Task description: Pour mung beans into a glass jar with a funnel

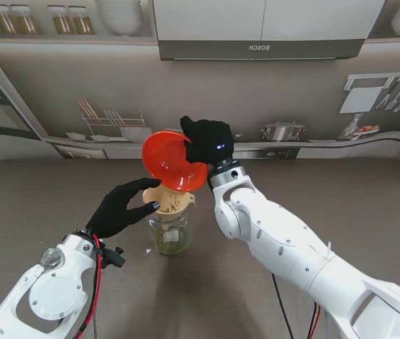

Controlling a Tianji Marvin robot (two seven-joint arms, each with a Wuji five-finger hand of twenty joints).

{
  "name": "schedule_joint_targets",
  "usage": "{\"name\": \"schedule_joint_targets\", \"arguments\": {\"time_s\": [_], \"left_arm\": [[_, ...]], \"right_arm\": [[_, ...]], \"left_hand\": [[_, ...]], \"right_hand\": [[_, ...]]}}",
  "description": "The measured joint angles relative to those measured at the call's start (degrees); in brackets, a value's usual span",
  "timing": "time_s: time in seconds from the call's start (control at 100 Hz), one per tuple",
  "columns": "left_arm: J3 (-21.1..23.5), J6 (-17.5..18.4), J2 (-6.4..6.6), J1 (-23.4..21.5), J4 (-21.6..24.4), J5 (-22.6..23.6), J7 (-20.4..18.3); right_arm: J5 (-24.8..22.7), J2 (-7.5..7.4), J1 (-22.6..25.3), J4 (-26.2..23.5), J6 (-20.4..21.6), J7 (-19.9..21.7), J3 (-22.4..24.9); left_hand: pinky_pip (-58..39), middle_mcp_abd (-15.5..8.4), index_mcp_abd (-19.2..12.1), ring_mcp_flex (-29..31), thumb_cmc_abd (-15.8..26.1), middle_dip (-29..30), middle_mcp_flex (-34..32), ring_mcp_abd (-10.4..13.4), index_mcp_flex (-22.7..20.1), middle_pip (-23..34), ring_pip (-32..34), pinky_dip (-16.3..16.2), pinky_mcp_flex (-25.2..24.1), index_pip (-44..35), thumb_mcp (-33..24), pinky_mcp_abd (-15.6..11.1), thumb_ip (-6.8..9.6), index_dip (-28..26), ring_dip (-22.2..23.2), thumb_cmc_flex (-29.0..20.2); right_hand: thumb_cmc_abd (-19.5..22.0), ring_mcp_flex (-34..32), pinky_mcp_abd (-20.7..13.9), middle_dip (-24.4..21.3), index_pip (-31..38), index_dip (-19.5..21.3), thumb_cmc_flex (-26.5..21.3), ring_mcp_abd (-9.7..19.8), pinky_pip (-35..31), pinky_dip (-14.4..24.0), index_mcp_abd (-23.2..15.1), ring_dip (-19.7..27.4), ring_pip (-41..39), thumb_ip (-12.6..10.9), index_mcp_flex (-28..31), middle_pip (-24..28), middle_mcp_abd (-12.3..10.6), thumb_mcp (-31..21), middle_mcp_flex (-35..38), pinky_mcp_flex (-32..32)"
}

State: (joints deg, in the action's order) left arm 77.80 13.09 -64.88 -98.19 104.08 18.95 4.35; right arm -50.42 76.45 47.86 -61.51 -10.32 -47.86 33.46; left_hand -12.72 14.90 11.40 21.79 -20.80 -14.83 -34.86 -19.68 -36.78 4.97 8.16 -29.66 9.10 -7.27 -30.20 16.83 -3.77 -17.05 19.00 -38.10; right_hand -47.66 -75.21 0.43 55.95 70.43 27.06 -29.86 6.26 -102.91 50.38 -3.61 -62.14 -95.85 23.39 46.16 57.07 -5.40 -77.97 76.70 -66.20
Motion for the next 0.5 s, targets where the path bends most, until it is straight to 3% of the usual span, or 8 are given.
{"name": "schedule_joint_targets", "arguments": {"time_s": [0.28,0.5], "left_arm": [[0.0,0.0,0.0,0.0,0.0,0.0,0.0],[0.1,0.0,-0.01,0.0,0.0,0.0,0.1]], "right_arm": [[-0.8,-0.19,-0.4,0.1,0.0,-0.4,-0.7],[1.5,0.11,0.3,-0.6,0.1,0.5,0.9]], "left_hand": [[0.0,0.0,0.0,0.0,0.0,0.0,0.0,0.0,0.0,0.0,0.0,0.0,0.0,0.0,0.0,0.0,0.0,0.0,0.0,0.0],[0.0,0.0,0.0,0.0,0.0,0.0,0.0,0.0,-0.1,0.0,0.0,0.0,0.0,0.0,0.0,0.0,0.0,0.0,0.0,0.0]], "right_hand": [[0.0,0.0,-0.4,0.0,0.6,0.0,0.1,0.2,0.0,0.0,-0.5,-0.1,0.0,0.0,-0.5,0.0,-0.2,0.0,0.0,0.0],[0.0,-0.1,-0.4,0.0,0.6,0.0,0.1,0.3,0.0,0.0,-0.5,-0.1,0.0,0.0,-0.5,0.0,-0.2,0.0,0.0,-0.1]]}}
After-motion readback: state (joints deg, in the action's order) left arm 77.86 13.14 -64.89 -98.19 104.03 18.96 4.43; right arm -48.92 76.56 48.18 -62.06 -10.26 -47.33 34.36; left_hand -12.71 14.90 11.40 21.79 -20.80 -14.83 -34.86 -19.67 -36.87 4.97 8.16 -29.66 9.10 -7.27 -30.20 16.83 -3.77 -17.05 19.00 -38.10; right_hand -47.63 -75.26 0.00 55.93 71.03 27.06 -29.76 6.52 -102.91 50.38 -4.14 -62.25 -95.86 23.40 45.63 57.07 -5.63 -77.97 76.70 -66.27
